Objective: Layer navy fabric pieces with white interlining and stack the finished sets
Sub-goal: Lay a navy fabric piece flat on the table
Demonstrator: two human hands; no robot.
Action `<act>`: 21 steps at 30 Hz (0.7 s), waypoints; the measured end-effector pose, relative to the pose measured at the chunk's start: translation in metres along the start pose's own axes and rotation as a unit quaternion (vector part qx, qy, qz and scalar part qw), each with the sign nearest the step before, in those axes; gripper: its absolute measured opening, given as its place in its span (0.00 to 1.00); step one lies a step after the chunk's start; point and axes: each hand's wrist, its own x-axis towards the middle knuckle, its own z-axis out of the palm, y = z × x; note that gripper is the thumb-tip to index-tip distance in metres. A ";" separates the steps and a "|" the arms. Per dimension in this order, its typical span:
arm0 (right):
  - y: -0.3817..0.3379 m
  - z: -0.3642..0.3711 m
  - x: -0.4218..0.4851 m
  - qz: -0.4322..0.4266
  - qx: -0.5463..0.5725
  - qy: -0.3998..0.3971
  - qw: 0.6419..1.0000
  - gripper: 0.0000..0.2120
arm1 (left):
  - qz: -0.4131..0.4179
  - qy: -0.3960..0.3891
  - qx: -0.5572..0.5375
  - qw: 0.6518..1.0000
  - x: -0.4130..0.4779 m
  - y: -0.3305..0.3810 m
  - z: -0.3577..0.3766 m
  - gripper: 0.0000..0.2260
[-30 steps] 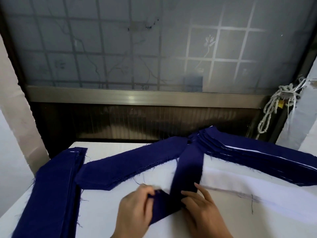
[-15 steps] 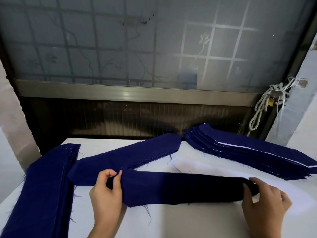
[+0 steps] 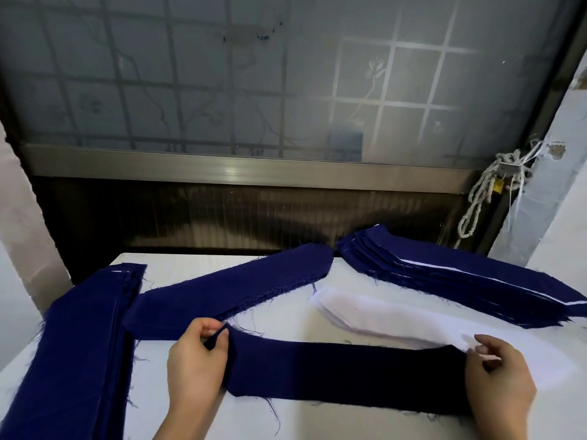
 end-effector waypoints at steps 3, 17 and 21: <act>0.000 -0.001 0.001 -0.009 -0.037 0.006 0.999 0.14 | 0.038 0.028 0.063 0.997 -0.002 0.001 -0.001 0.09; -0.018 0.016 -0.017 -0.299 -0.244 -0.072 0.920 0.10 | 0.389 -0.128 0.281 0.868 -0.017 0.007 0.011 0.24; -0.037 0.047 -0.013 -0.307 -0.223 -0.168 0.910 0.07 | 0.390 -0.108 0.273 0.873 -0.018 0.014 0.010 0.18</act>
